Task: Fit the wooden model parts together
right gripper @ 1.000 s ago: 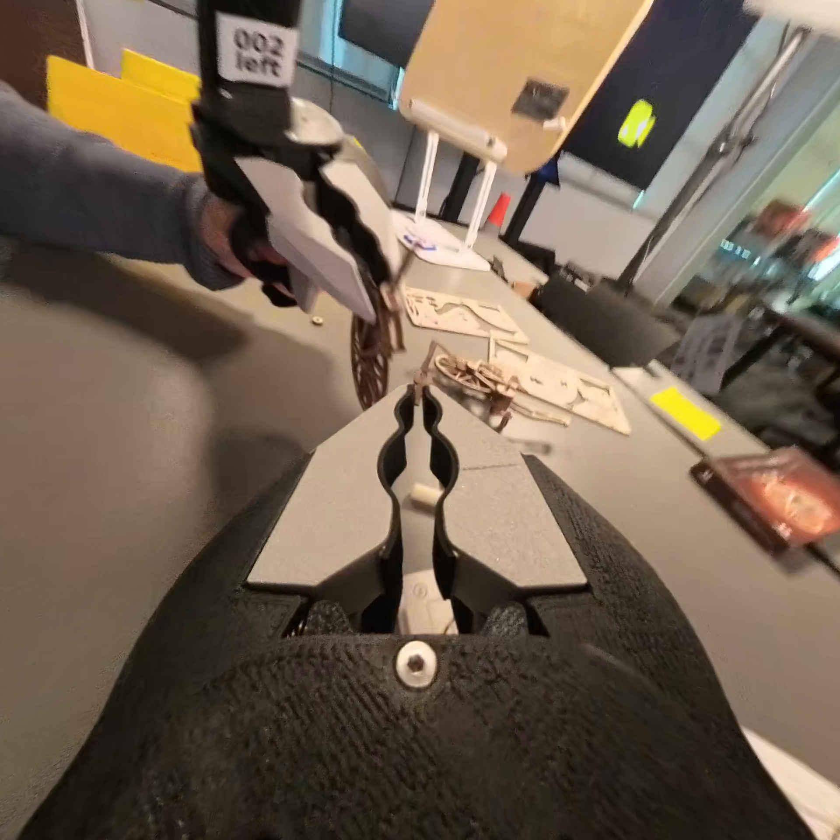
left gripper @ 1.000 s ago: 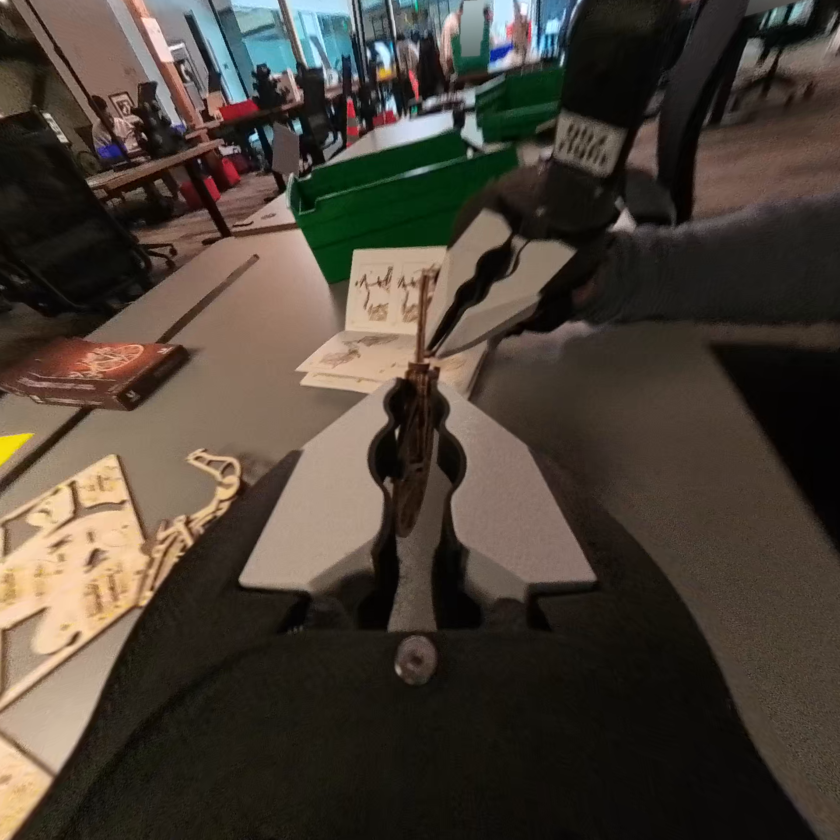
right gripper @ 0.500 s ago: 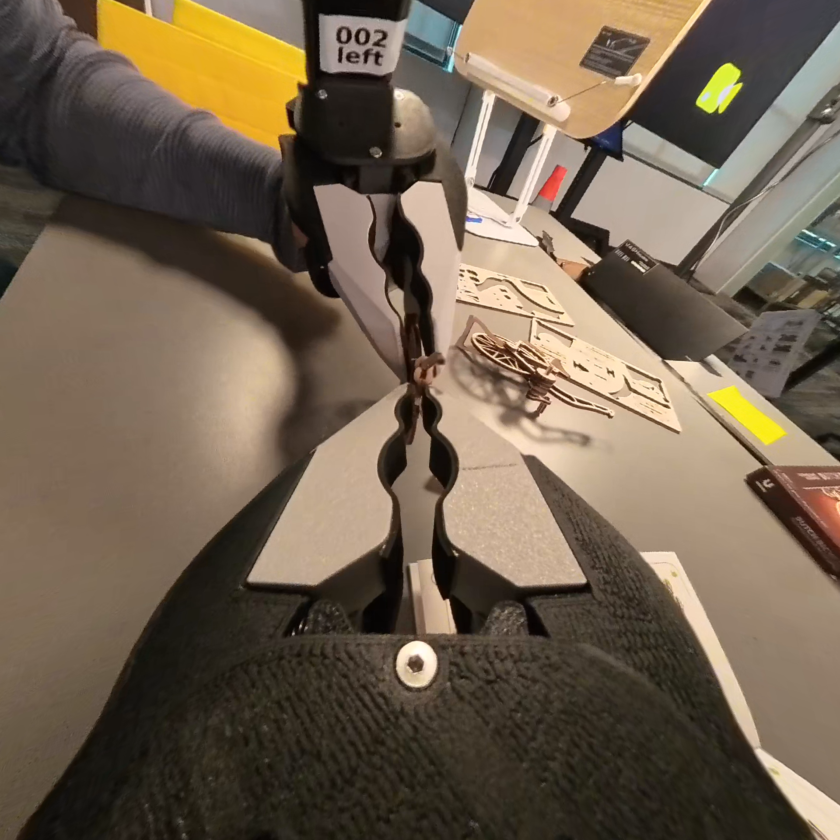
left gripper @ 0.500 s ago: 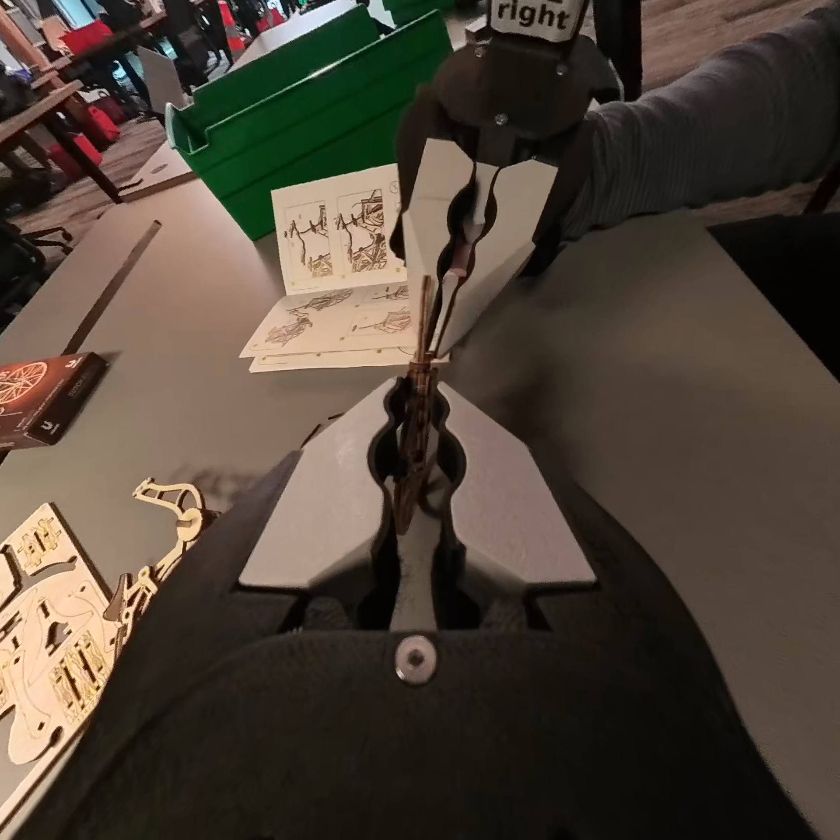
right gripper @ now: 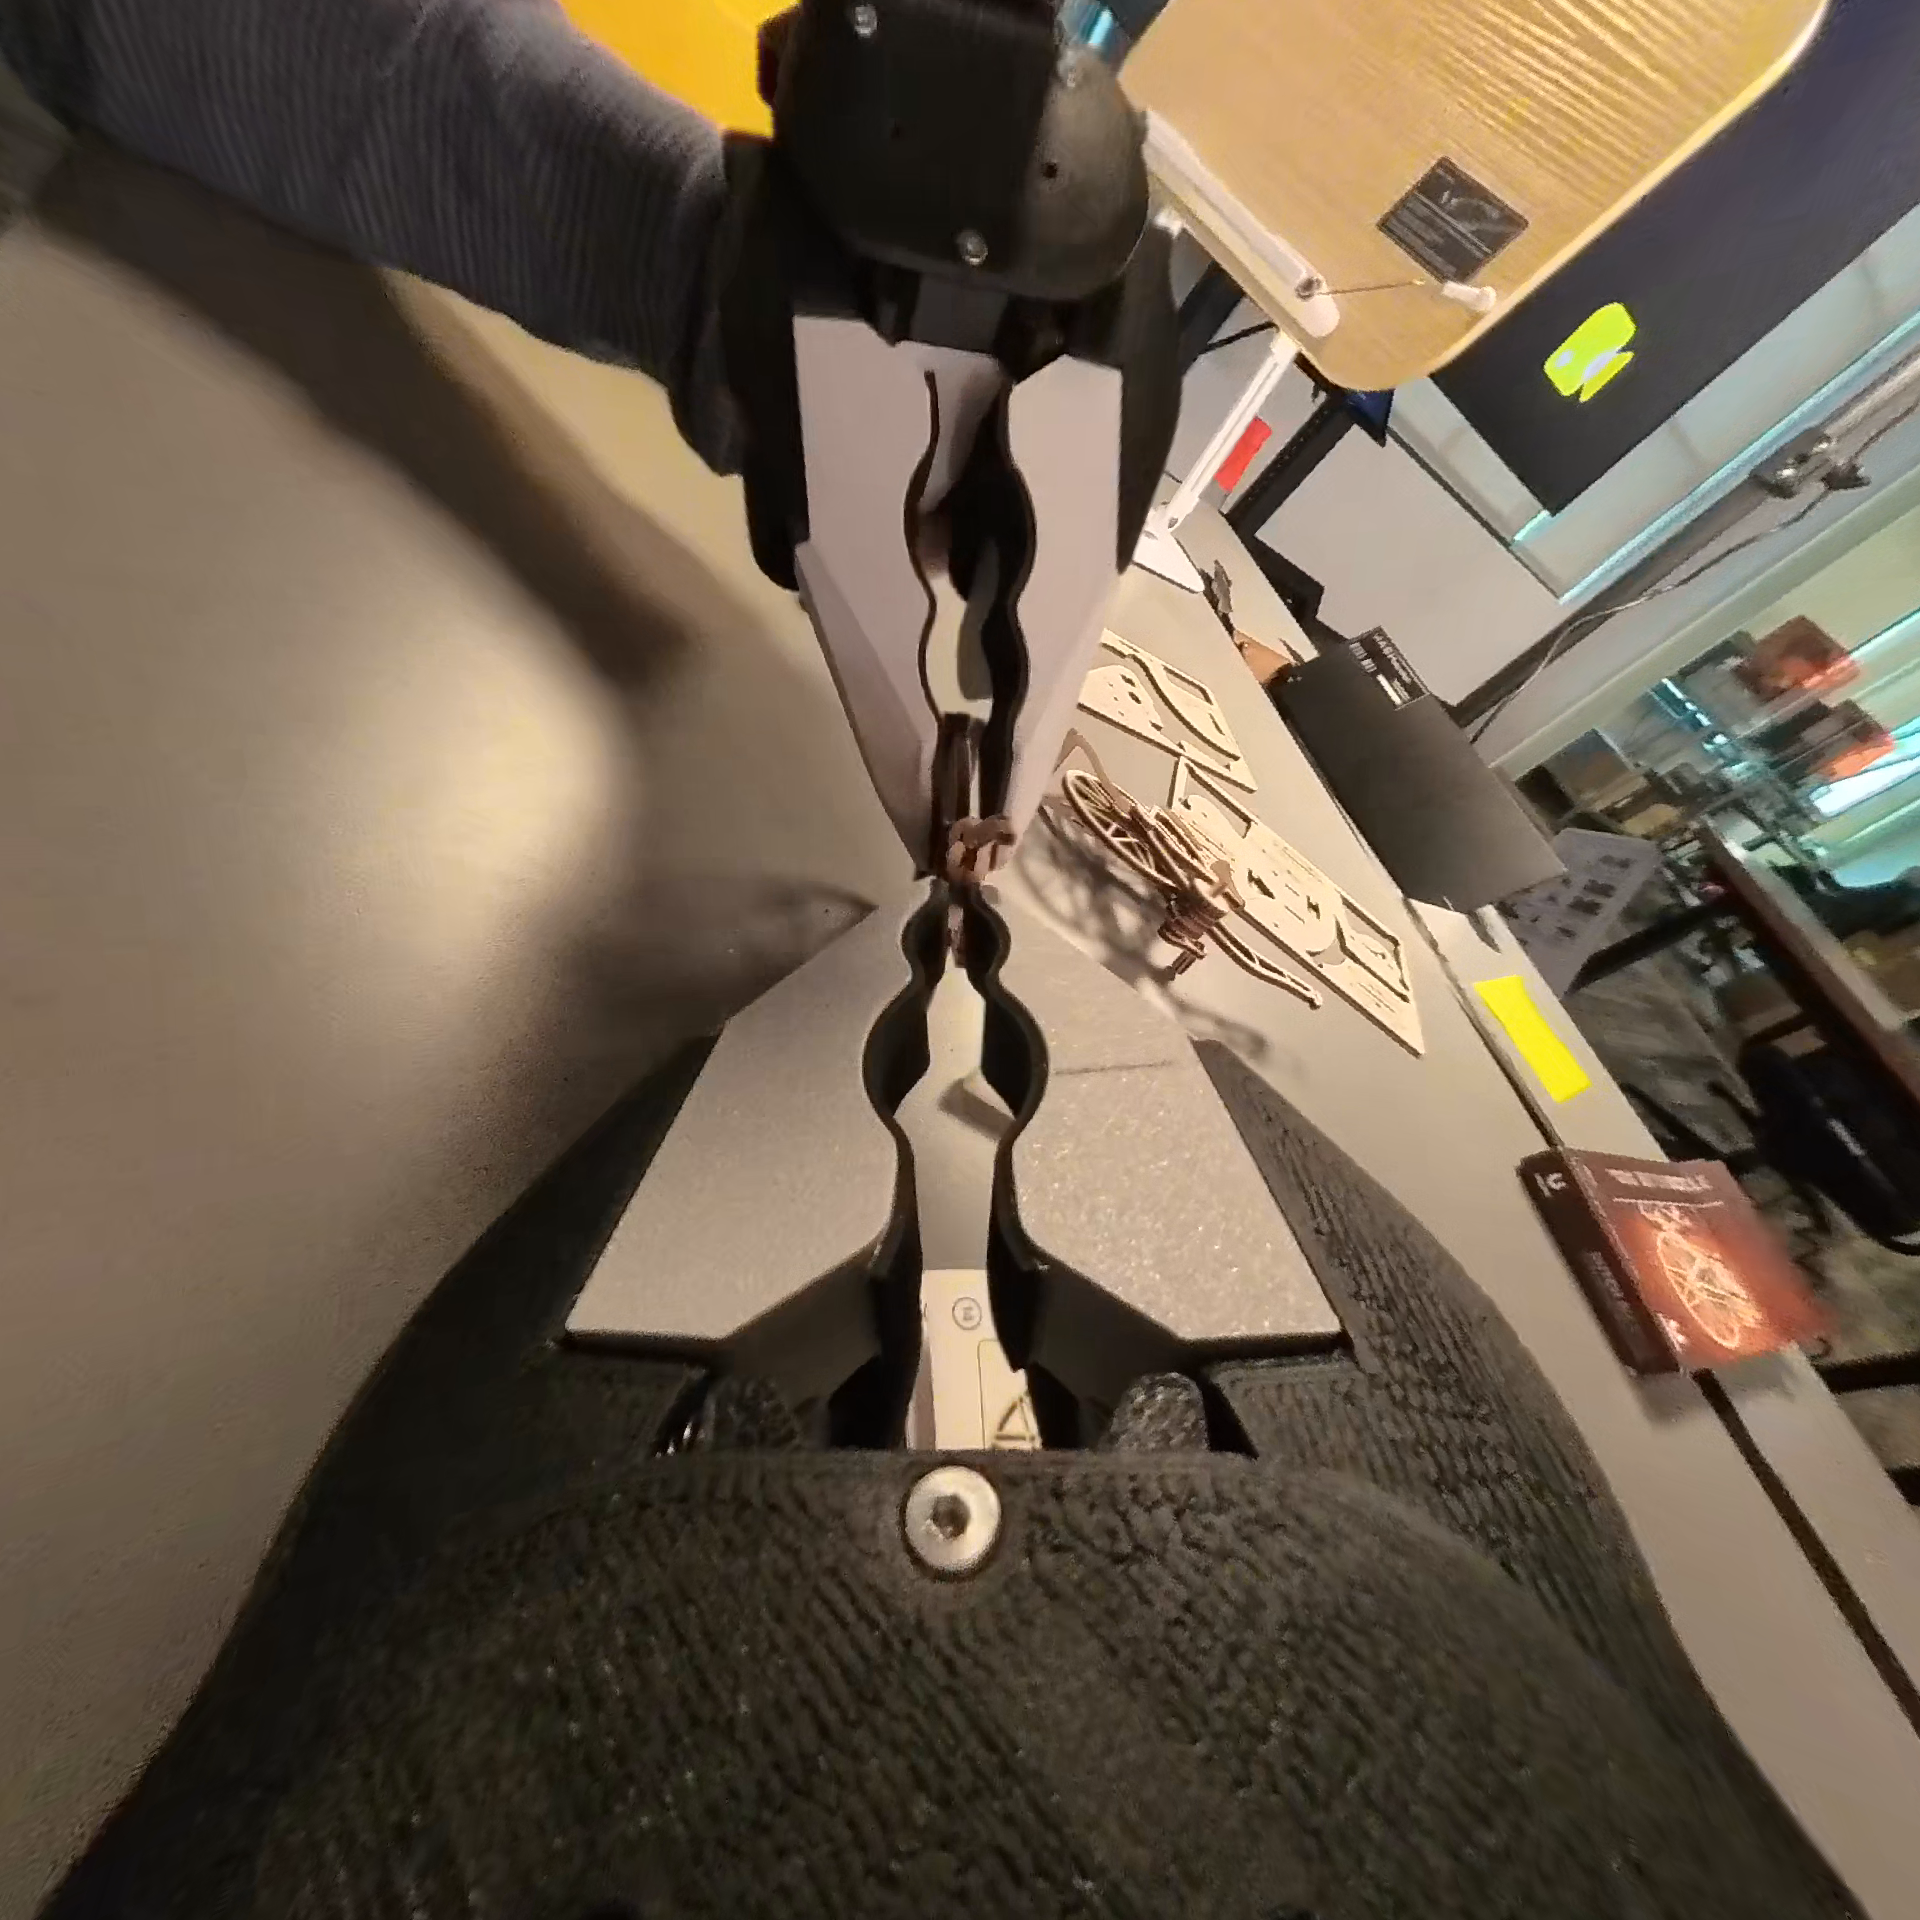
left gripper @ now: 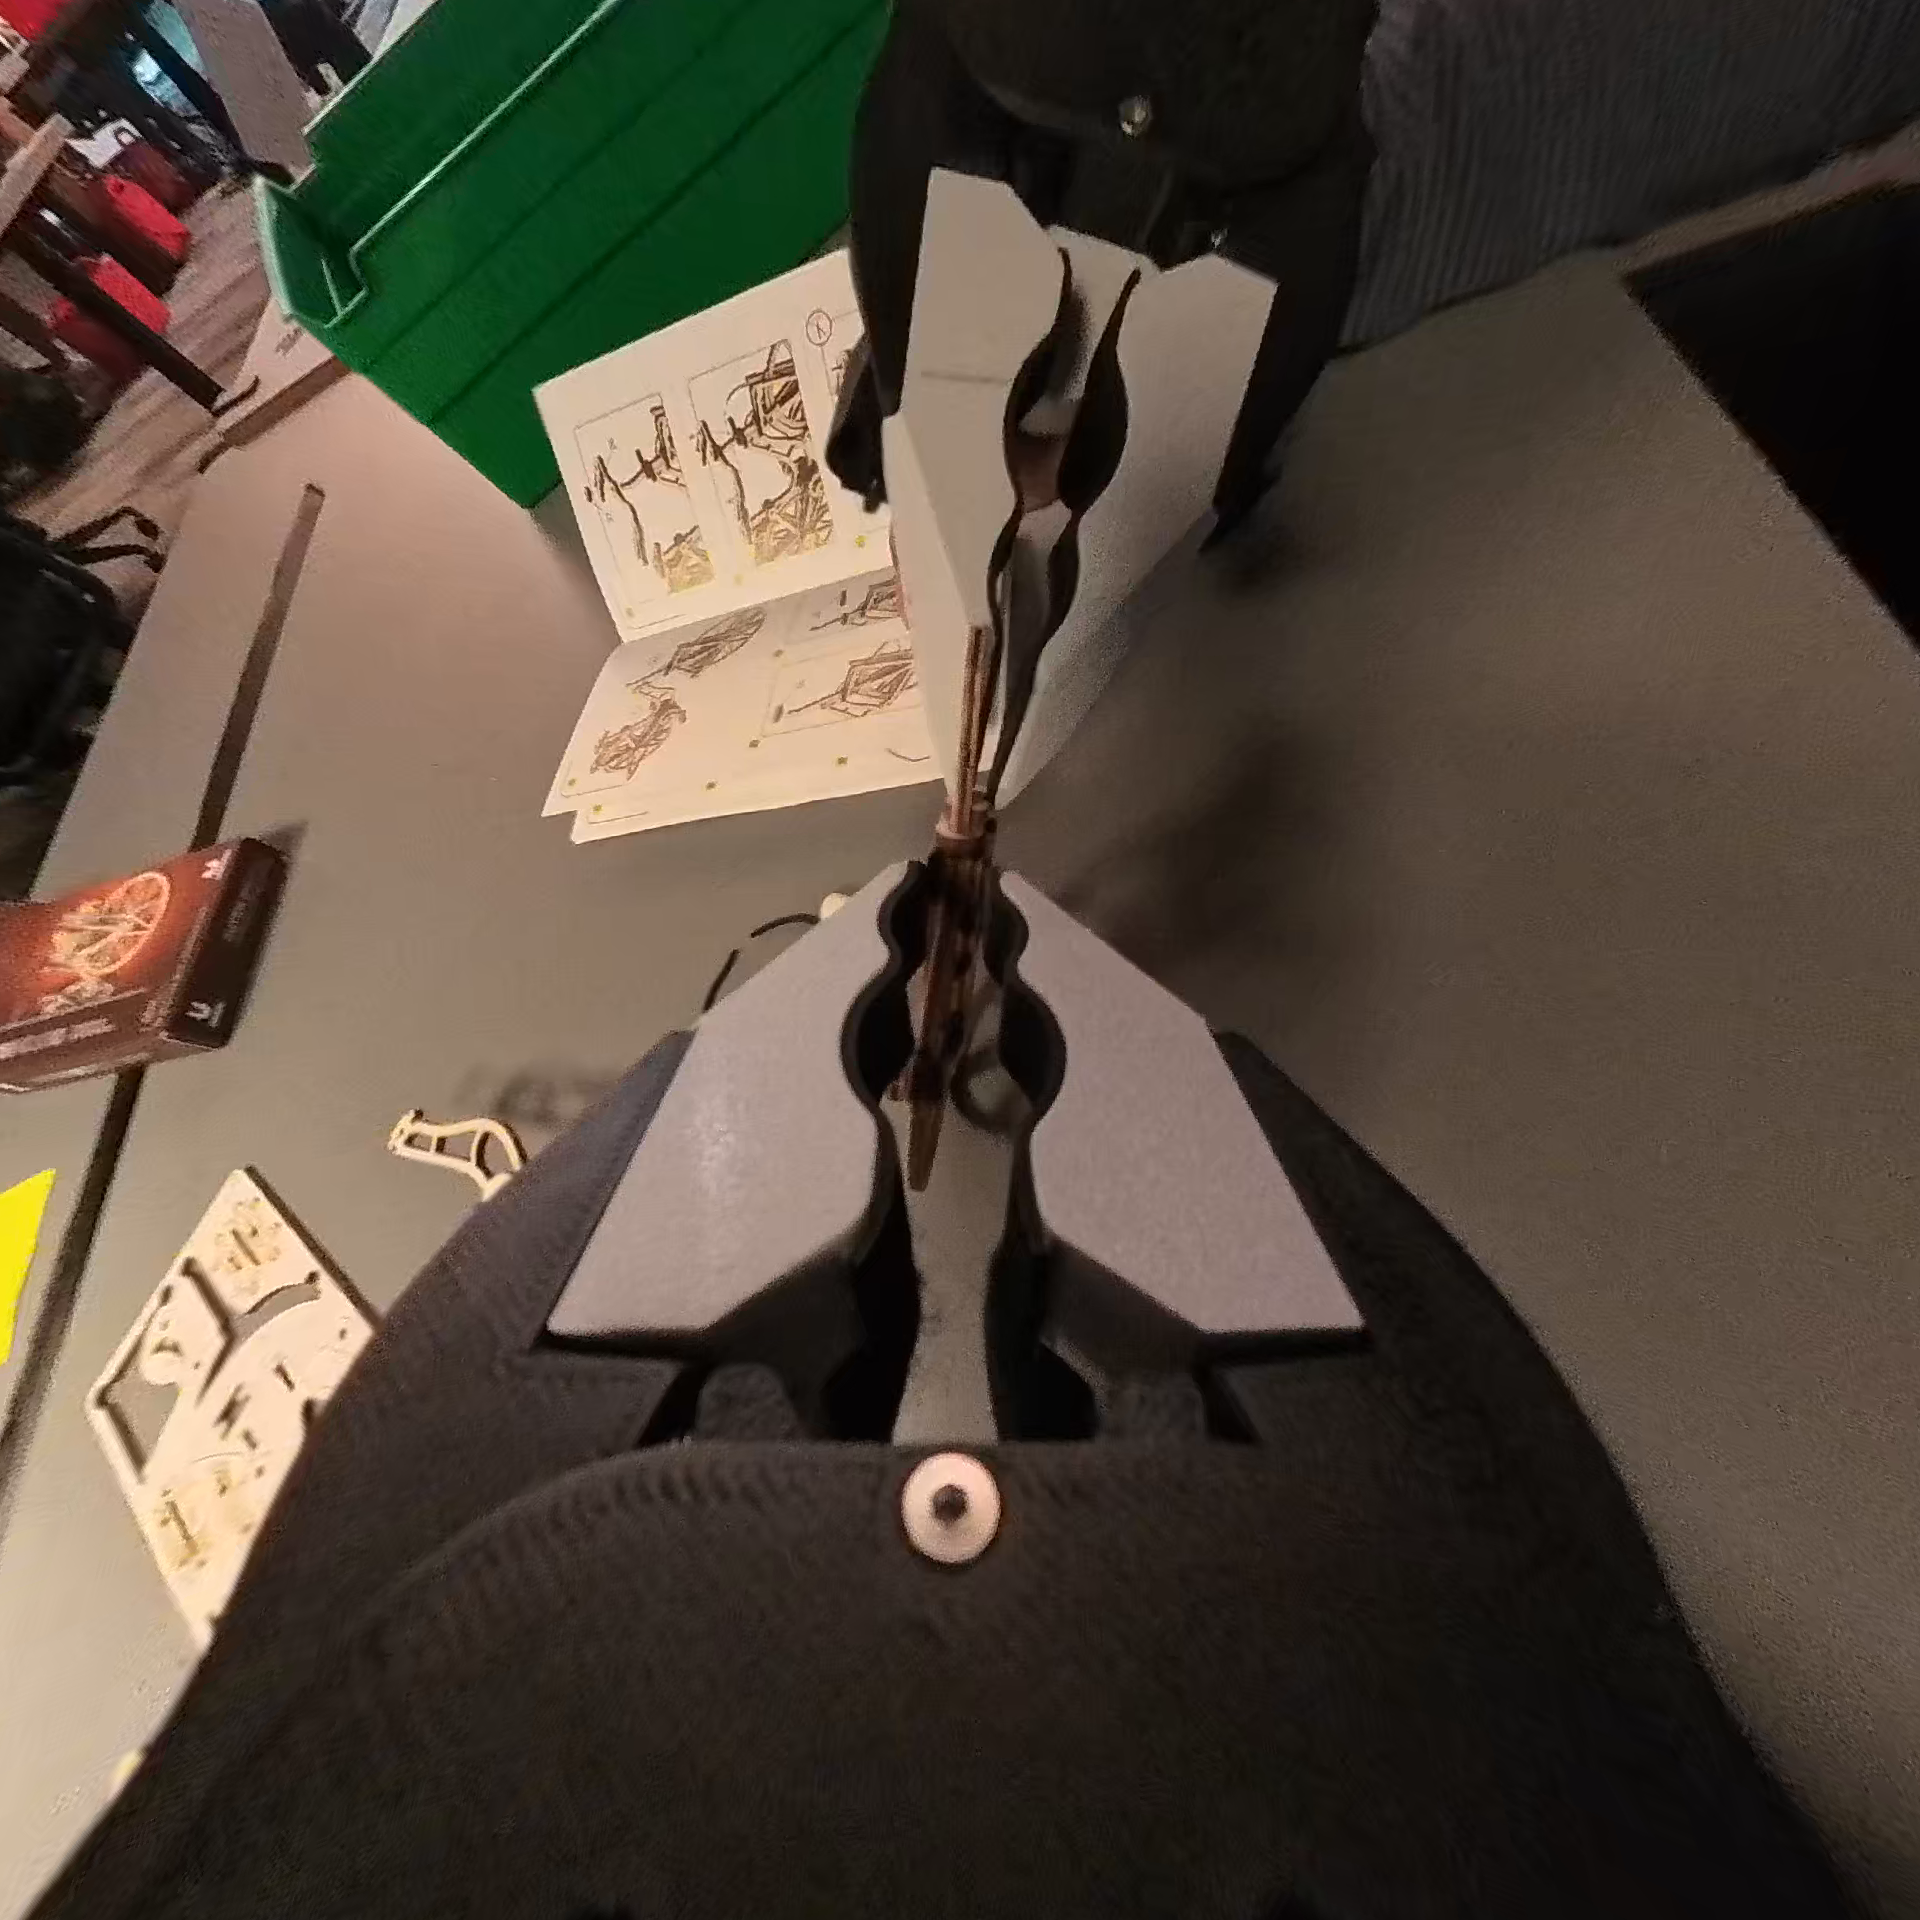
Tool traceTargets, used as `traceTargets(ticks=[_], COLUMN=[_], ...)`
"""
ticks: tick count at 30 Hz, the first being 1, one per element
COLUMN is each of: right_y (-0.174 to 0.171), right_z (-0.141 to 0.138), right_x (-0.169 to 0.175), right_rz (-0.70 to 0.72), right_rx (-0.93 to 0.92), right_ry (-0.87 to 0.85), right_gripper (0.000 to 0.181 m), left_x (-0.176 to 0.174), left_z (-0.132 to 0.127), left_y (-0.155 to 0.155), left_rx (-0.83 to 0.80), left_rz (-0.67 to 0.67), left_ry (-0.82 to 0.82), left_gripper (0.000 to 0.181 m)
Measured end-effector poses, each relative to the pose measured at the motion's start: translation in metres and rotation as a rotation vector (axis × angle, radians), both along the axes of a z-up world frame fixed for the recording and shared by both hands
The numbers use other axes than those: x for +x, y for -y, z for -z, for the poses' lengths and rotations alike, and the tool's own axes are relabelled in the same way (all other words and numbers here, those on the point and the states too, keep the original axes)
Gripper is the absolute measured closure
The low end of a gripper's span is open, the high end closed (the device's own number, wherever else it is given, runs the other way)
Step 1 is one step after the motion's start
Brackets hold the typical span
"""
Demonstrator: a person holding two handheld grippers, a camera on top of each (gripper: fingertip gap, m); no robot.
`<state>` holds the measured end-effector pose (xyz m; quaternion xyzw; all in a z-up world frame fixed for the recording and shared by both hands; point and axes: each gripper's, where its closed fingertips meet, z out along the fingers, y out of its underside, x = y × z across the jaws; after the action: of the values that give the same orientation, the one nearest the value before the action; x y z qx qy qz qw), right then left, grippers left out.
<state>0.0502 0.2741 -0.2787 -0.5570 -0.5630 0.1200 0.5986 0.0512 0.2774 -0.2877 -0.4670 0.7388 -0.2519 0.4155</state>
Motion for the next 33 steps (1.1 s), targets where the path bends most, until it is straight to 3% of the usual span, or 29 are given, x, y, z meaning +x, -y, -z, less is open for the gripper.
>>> traceTargets(ticks=[4,15,33], right_y=[0.003,-0.001,-0.012], right_z=[0.001,0.006,0.004], right_x=[-0.001,-0.002,0.007], right_rz=[0.007,0.128,0.228], right_rx=[0.053,0.507,0.311], right_ry=[0.043,0.387,0.244], right_gripper=[0.181,0.181,0.181], left_x=[-0.001,-0.003,0.008], left_z=[0.002,0.010,0.007], left_y=[0.001,0.000,-0.016], left_rx=[0.120,0.423,0.408], left_rz=[-0.005,-0.037,-0.219], left_ry=[-0.022,-0.137,-0.085], left_gripper=[0.172,0.172,0.172])
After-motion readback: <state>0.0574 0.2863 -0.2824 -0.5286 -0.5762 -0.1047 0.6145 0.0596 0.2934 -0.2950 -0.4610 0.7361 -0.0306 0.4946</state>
